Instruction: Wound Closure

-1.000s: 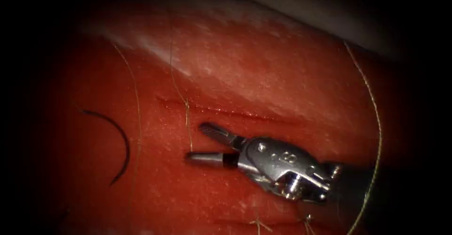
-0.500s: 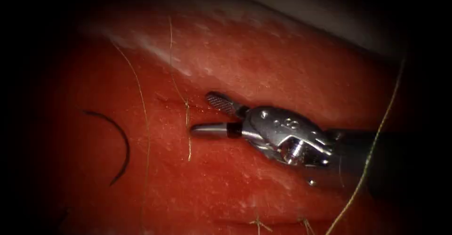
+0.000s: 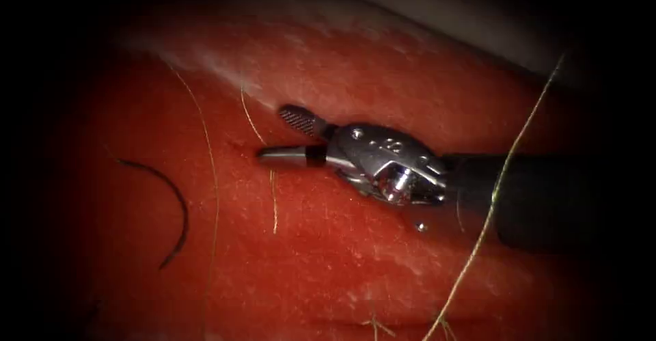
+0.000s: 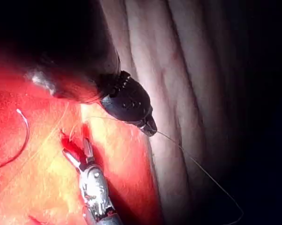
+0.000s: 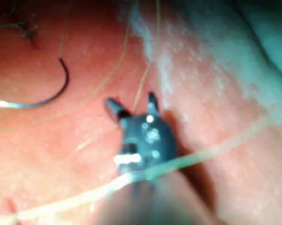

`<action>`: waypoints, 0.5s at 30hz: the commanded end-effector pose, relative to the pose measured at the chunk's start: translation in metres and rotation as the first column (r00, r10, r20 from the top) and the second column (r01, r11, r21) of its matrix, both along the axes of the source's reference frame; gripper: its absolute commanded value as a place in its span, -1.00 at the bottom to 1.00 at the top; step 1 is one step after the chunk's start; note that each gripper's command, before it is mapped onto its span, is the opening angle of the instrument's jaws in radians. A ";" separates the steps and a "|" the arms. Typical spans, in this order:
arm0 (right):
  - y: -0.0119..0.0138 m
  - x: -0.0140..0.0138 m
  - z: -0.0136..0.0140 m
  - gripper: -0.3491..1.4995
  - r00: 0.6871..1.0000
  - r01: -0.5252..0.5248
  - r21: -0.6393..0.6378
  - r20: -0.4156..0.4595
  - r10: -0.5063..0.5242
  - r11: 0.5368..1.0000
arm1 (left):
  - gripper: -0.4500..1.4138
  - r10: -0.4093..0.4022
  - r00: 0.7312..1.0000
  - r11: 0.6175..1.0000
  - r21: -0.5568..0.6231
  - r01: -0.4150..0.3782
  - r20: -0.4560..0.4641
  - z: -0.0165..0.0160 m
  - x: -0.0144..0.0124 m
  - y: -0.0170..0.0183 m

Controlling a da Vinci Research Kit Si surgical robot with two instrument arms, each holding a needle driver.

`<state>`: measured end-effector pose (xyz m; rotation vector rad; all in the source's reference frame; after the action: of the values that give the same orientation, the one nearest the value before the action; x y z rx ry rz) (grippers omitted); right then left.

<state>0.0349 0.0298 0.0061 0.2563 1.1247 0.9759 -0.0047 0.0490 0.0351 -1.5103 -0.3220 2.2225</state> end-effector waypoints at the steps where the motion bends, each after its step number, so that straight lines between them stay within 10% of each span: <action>1: 0.0004 0.0015 0.0005 0.62 1.000 -0.002 -0.002 -0.002 0.002 1.000 | -0.89 0.002 1.000 1.000 0.001 -0.002 0.002 0.0001 -0.0006 0.0000; 15: 0.0008 0.0041 0.0026 0.69 1.000 0.004 -0.007 0.001 -0.004 1.000 | -0.89 0.028 0.999 0.999 -0.027 -0.027 0.038 -0.0051 -0.0022 -0.0010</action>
<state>0.0384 0.0303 0.0084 0.2524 1.1219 0.9696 -0.0067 0.0477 0.0290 -1.5797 -0.3304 2.2261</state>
